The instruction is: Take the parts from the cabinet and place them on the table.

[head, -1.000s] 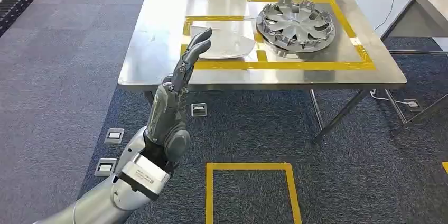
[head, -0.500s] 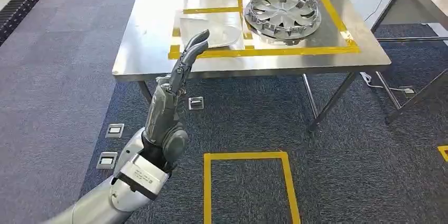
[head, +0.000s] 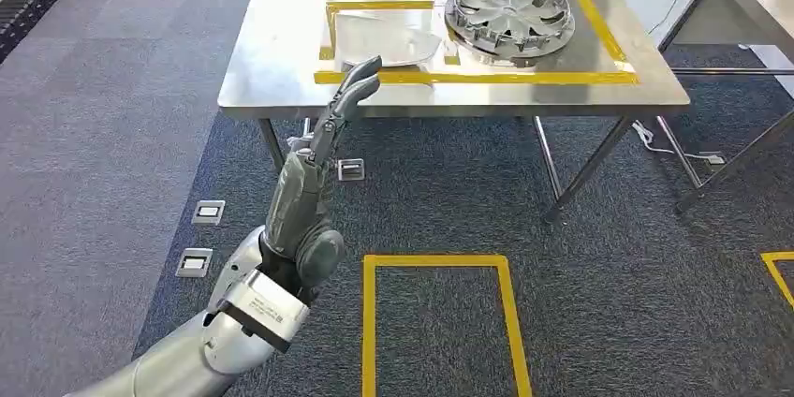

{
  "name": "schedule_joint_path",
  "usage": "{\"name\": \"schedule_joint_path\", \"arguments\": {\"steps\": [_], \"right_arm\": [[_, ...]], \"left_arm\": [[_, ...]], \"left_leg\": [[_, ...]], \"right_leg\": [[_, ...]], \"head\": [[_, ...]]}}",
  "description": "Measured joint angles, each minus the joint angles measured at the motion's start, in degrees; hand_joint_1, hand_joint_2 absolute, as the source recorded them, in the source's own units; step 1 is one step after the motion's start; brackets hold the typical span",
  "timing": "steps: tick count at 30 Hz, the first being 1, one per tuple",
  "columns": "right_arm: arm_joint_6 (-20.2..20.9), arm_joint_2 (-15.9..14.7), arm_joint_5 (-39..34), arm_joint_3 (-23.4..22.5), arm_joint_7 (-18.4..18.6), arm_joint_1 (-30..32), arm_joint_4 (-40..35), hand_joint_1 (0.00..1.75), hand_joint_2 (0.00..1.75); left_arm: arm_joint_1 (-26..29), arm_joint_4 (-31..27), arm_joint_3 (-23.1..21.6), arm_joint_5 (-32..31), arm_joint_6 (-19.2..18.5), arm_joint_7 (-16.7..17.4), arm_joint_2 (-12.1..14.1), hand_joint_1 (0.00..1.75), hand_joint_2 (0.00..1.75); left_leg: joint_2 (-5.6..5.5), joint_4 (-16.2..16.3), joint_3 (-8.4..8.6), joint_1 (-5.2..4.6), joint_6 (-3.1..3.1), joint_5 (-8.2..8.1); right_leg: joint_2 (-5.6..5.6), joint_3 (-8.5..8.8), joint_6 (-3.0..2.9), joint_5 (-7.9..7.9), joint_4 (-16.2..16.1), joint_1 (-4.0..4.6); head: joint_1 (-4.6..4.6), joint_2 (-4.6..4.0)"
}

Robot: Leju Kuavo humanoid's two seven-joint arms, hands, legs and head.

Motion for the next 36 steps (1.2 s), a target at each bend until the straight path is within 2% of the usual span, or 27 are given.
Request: {"name": "schedule_joint_path", "arguments": {"steps": [1, 2, 5, 6, 8, 10, 11, 12, 13, 15, 16, 17, 18, 20, 21, 22, 23, 24, 25, 26, 27, 28, 30, 31, 32, 33, 36], "right_arm": [[0.0, 0.0, 0.0, 0.0, 0.0, -0.1, 0.0, 0.0, 0.0], [0.0, 0.0, 0.0, -0.1, 0.0, -0.2, -0.1, 0.0, 0.0], [0.2, -0.1, 0.2, -0.2, 0.0, 0.1, -0.2, 0.0, 0.0], [0.2, 0.0, 0.2, -0.2, 0.1, 0.1, -0.3, 0.0, 0.0], [0.2, -0.1, 0.3, -0.3, 0.2, 0.0, -0.3, 0.0, 0.0], [0.1, -0.1, 0.3, -0.3, 0.2, 0.1, -0.3, 0.0, 0.0], [0.1, -0.2, 0.3, -0.3, 0.2, 0.2, -0.3, 0.0, 0.0], [0.1, -0.2, 0.3, -0.3, 0.2, 0.2, -0.3, 0.0, 0.0], [0.1, -0.2, 0.3, -0.3, 0.3, 0.2, -0.3, 0.0, 0.0], [-0.3, -0.2, 0.3, -0.3, 0.4, 0.2, -0.3, 0.0, 0.0], [-0.5, -0.2, 0.3, -0.4, 0.5, 0.3, -0.5, 0.0, 0.0], [-0.9, -0.2, 0.3, -0.5, 0.7, 0.3, -0.5, 0.0, 0.0], [-1.3, -0.2, 0.0, -0.6, 0.7, 0.4, -0.5, 0.0, 0.0], [-2.0, -0.2, -0.7, -0.8, 0.7, 0.9, -0.9, 0.0, 0.0], [-2.1, -0.4, -0.8, -0.8, 0.7, 1.0, -0.9, 0.0, 0.0], [-2.4, -0.6, -1.0, -0.9, 0.8, 1.2, -0.9, 0.0, 0.0], [-2.7, -0.6, -1.3, -0.9, 0.9, 1.3, -1.0, 0.0, 0.0], [-3.3, -0.7, -1.9, -1.0, 1.4, 1.4, -1.0, 0.0, 0.0], [-4.2, -0.7, -2.7, -1.1, 1.8, 1.8, -1.1, 0.0, 0.0], [-5.1, -0.7, -3.4, -1.2, 2.2, 2.3, -1.3, 0.0, 0.0], [-6.0, -0.7, -4.4, -1.3, 2.7, 2.8, -1.4, 0.0, 0.0], [-6.8, -0.7, -5.3, -1.3, 3.1, 3.3, -1.4, 0.0, 0.0], [-8.7, -0.9, -7.5, -1.3, 4.0, 3.9, -1.8, 0.0, 0.0], [-9.6, -1.0, -8.6, -1.3, 4.5, 3.9, -1.9, 0.0, 0.0], [-10.3, -0.9, -9.4, -1.3, 4.9, 3.9, -2.1, 0.0, 0.0], [-10.8, -1.0, -10.3, -1.3, 5.4, 4.0, -2.4, 0.0, 0.0], [-12.4, -1.1, -12.1, -1.2, 6.2, 4.5, -2.7, 0.0, 0.0]], "left_arm": [[0.0, 0.0, 0.0, 0.0, 0.0, 0.0, 0.0, 0.0, 0.0], [0.0, 0.0, 0.0, 0.0, 0.0, 0.0, -0.1, 0.0, 0.0], [0.0, 0.0, 0.0, 0.1, 0.1, -0.1, -0.1, 0.0, 0.0], [0.1, 0.0, 0.0, 0.2, 0.1, -0.1, -0.1, 0.0, 0.0], [0.3, 0.1, 0.0, 0.5, 0.2, 0.0, 0.0, 0.0, 0.0], [0.7, 0.3, 0.0, 0.6, 0.3, 0.0, 0.0, 0.0, 0.0], [1.0, 0.4, 0.0, 0.6, 0.3, 0.0, 0.1, 0.0, 0.0], [1.2, 0.4, 0.0, 0.6, 0.3, 0.0, 0.2, 0.0, 0.0], [1.2, 0.5, 0.0, 0.7, 0.3, 0.0, 0.2, 0.0, 0.0], [1.3, 0.7, 0.0, 2.1, 0.2, 1.4, 0.2, 0.0, 0.0], [1.4, 0.8, 0.2, 3.7, 0.3, 2.4, 0.2, 0.0, 0.0], [2.0, 1.1, 0.5, 5.3, 0.5, 3.3, 0.2, 0.0, 0.0], [2.7, 1.6, 0.8, 6.5, 0.7, 3.8, 0.2, 0.0, 0.0], [4.8, 3.8, 1.4, 8.2, 0.7, 3.0, 0.3, 0.0, 0.0], [5.4, 4.6, 1.6, 8.5, 0.4, 2.2, 0.2, 0.0, 0.0], [6.0, 5.4, 1.9, 8.8, 0.2, 2.0, 0.2, 0.0, 0.0], [6.5, 6.3, 2.2, 9.4, 0.3, 3.0, 0.2, 0.0, 0.0], [7.3, 7.3, 2.5, 10.5, 0.5, 4.8, 0.2, 0.0, 0.0], [8.9, 9.1, 3.0, 12.5, 0.5, 7.0, 0.3, 0.0, 1.75], [10.9, 11.1, 3.8, 14.5, 0.3, 8.1, 0.4, 0.0, 1.75], [13.1, 13.7, 4.5, 17.1, 0.0, 8.4, 0.6, 0.0, 1.75], [15.0, 16.6, 5.4, 19.1, -0.1, 8.3, 0.8, 0.0, 1.75], [18.5, 24.6, 6.9, 25.2, 0.1, 7.1, 0.8, 0.0, 1.75], [20.3, 28.5, 7.4, 27.7, 0.2, 6.6, 0.8, 0.0, 1.75], [22.0, 32.3, 7.9, 30.0, 0.2, 6.6, 0.8, 0.0, 1.75], [23.9, 36.5, 8.0, 31.9, 0.2, 7.2, 0.8, 0.0, 1.75], [28.8, 46.1, 7.9, 36.4, 0.2, 10.9, 0.6, 0.0, 1.75]], "left_leg": [[0.02, 0.4, -0.79, -0.1, -0.32, 0.12], [0.04, 0.8, -1.23, -0.34, -0.74, 0.54], [-0.02, 0.6, -1.86, -0.27, -1.8, 2.16], [-0.21, 0.9, -2.36, -0.13, -2.04, 1.67], [-0.41, 5.5, -3.48, -0.02, -2.72, -3.97], [-0.41, 14.0, -5.27, 0.02, -2.97, -9.03], [-0.41, 16.6, -5.49, 0.02, -2.95, -9.71], [-0.42, 17.0, -4.83, 0.01, -2.82, -8.93], [-0.42, 15.2, -3.1, -0.02, -2.54, -6.79], [-0.45, 7.0, 2.49, -0.3, -1.61, -2.83], [-0.49, 2.5, 5.07, -0.62, -0.82, -3.57], [-0.48, 0.2, 6.52, -0.82, -0.56, -4.19], [-0.49, -0.3, 6.57, -1.02, -0.62, -4.18], [-0.47, -0.8, 6.36, -1.32, 0.0, -3.64], [-0.42, -3.3, 7.09, -0.58, 0.22, -3.59], [-0.34, -3.3, 6.9, -0.49, 0.42, -3.22], [-0.37, -3.5, 6.48, -0.35, 0.85, -2.84], [-0.35, -3.5, 6.09, -0.38, 0.84, -2.57], [-0.21, -3.5, 5.95, -0.44, 0.9, -2.4], [-0.04, -3.4, 5.82, -0.48, 0.89, -2.3], [0.09, -3.3, 5.71, -0.49, 0.82, -2.22], [0.17, -3.1, 5.53, -0.47, 0.77, -2.2], [0.19, -2.4, 5.01, -0.38, 0.54, -2.31], [0.26, -1.9, 4.66, -0.38, 0.25, -2.48], [0.33, -1.5, 4.15, -0.84, -0.19, -2.57], [0.34, -1.4, 3.97, -0.76, -0.51, -2.37], [0.42, -1.5, 3.94, -0.66, -1.28, -2.11]], "right_leg": [[0.11, 1.71, 0.04, -1.79, -2.8, 0.09], [0.42, 2.06, -0.32, -1.78, -4.4, 0.34], [0.51, 1.26, -1.31, -1.27, -4.5, 0.48], [0.36, 1.02, -2.15, -0.74, -5.0, -0.11], [0.27, 0.0, -3.3, 0.04, -5.0, 0.0], [0.16, -0.85, -3.52, 0.75, -4.9, 0.16], [0.07, -1.31, -3.56, 1.15, -4.8, 0.25], [0.07, -1.85, -3.6, 1.43, -4.8, 0.37], [0.08, -2.42, -3.58, 1.79, -4.7, 0.51], [0.09, -3.04, -3.42, 2.38, -4.7, 0.75], [0.07, -3.19, -3.3, 2.63, -4.7, 0.6], [0.09, -3.36, -2.88, 2.9, -4.7, 0.86], [0.08, -3.43, -2.42, 3.41, -4.9, 0.54], [0.06, -3.43, -1.75, 4.25, -5.5, 0.42], [0.31, -3.72, -1.45, 4.0, -5.3, 0.75], [0.42, -4.41, -1.19, 2.82, -4.6, 0.74], [0.44, -5.58, -0.98, 0.36, -1.7, 0.68], [0.46, -7.13, -0.8, -2.18, 2.6, 0.61], [0.44, -8.47, -0.64, -4.2, 6.9, 0.52], [0.44, -9.15, -0.47, -5.2, 10.0, 0.51], [0.43, -8.76, -0.37, -4.86, 10.4, 0.51], [0.41, -7.27, -0.36, -3.5, 8.5, 0.5], [0.41, -1.84, -0.53, 0.76, -0.8, 0.47], [0.48, 0.25, -0.82, 0.76, -5.1, 0.49], [0.64, 0.65, -1.2, 0.22, -6.0, 0.68], [0.77, 0.36, -1.81, 0.27, -5.7, 0.74], [0.76, 0.11, -2.87, 0.64, -5.9, 0.66]], "head": [[0.11, 0.0], [0.11, 0.0], [0.06, 0.0], [0.09, 0.0], [-0.42, 0.0], [-0.77, 0.0], [-0.74, 0.0], [-0.79, 0.0], [-0.85, 0.0], [-0.83, 0.0], [-0.81, 0.0], [-0.63, 0.0], [-0.74, 0.0], [-0.77, 0.0], [-0.77, 0.0], [-0.66, 0.0], [-0.13, 0.0], [0.0, 0.0], [0.13, 0.0], [0.15, 0.0], [0.13, 0.0], [0.13, 0.0], [0.17, 0.0], [0.22, 0.0], [0.24, 0.0], [0.11, 0.0], [0.04, 0.0]]}}
